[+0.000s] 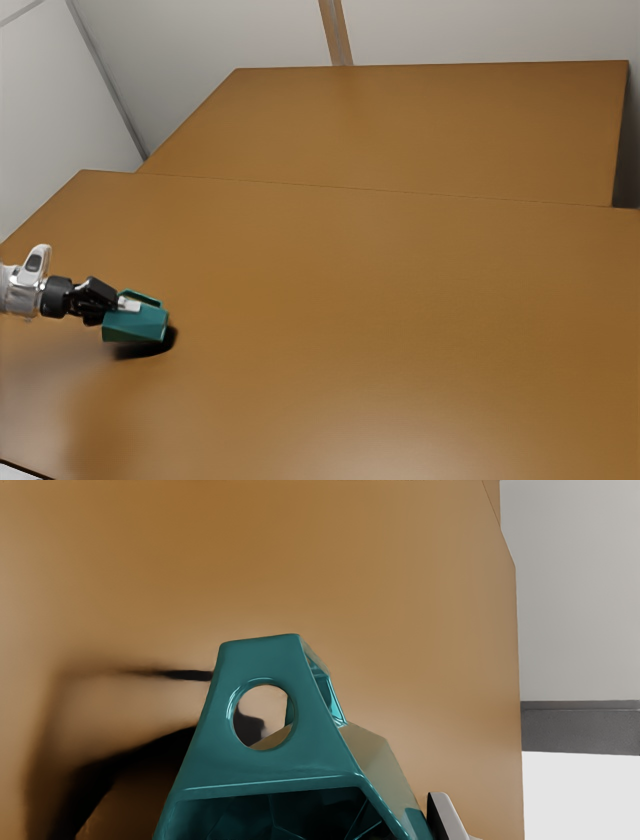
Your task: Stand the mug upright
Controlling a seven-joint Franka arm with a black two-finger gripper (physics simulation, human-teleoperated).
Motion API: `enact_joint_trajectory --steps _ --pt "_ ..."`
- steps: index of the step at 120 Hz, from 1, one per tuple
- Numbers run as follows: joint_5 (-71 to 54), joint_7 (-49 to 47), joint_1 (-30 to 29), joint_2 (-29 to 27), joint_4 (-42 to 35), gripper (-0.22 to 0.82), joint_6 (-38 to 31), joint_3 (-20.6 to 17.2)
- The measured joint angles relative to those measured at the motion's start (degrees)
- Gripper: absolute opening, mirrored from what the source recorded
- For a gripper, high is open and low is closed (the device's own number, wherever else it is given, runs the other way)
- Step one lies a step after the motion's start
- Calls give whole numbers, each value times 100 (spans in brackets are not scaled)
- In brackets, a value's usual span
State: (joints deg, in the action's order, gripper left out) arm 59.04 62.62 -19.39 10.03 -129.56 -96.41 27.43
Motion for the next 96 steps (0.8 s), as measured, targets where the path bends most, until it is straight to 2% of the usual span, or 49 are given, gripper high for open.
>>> enact_joint_trajectory --steps 24,44,73,86,96 --pt "-6 -83 387 -299 266 -17 -60 -68" --pt "-720 -315 755 -464 1065 -17 -408 -468" --pt "-2839 -718 1259 -398 1450 -17 -2009 -1496" --pt "-3696 -1033 1295 -307 1457 -17 -2685 -1800" --pt "-4147 -1312 1442 -230 1420 -17 -3061 -1898"
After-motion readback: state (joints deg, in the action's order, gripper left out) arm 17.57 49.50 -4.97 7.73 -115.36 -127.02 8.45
